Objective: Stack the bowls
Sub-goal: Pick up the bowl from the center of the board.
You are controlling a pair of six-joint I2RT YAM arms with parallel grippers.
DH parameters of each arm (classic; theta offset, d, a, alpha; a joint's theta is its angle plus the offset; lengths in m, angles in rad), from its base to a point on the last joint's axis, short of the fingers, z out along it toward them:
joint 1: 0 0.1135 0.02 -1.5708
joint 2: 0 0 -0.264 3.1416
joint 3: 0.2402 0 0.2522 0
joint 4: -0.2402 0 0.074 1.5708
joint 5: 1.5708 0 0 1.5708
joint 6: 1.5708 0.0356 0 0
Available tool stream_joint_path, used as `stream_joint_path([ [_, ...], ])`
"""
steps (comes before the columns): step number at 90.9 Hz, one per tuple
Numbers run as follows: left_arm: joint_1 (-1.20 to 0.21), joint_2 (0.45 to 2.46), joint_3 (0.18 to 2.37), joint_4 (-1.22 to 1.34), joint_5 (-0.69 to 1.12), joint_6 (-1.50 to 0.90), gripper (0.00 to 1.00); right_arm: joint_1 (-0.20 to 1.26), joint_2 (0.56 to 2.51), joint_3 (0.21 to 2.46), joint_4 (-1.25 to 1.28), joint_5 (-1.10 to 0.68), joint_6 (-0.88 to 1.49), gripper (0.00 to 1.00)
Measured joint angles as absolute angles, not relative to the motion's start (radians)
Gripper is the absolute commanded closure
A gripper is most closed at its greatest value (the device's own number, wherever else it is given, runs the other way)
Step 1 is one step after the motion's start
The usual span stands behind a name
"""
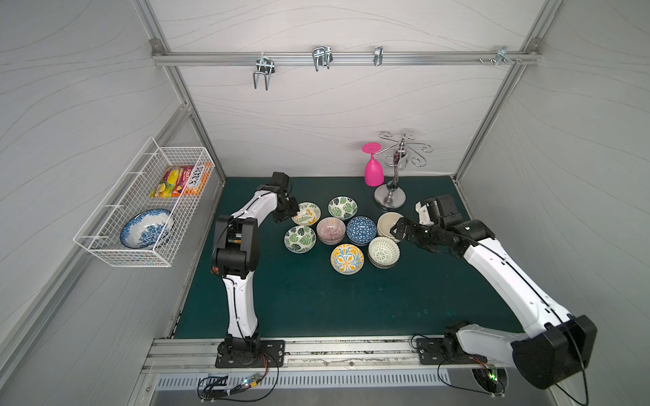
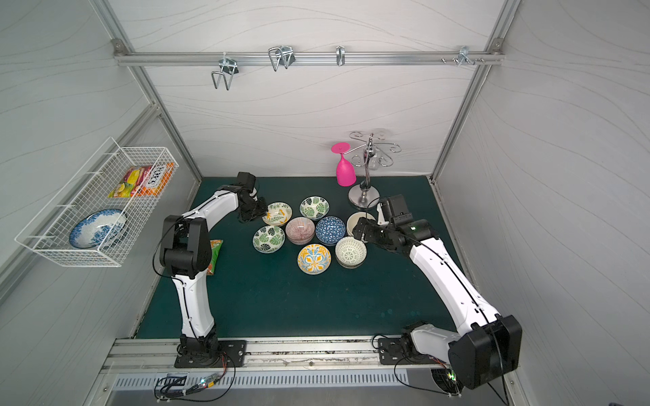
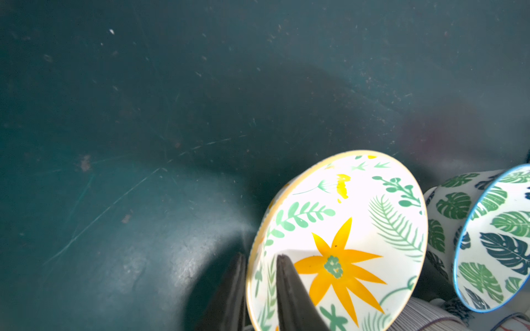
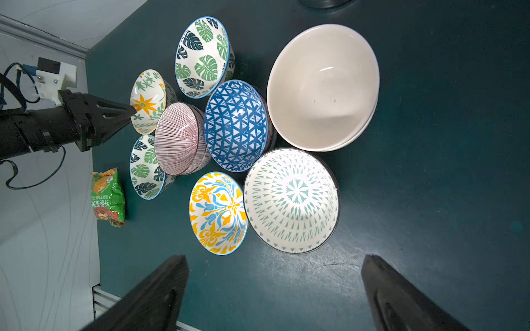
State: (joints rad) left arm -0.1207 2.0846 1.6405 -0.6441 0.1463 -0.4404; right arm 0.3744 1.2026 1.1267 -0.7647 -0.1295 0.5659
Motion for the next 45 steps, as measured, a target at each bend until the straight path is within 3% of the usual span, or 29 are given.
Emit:
stream_joint_path([
  [20,-0.121,2.088,1.632,-0.634,0.155,-0.448,0.77,0.361,1.191,1.127,-0.769,-0.139,0.556,0.01],
  [45,-0.121,2.098,1.618,-0.622,0.166,-0.45,0.88,0.355,1.168,1.127,-0.773,-0.145,0.552,0.01],
])
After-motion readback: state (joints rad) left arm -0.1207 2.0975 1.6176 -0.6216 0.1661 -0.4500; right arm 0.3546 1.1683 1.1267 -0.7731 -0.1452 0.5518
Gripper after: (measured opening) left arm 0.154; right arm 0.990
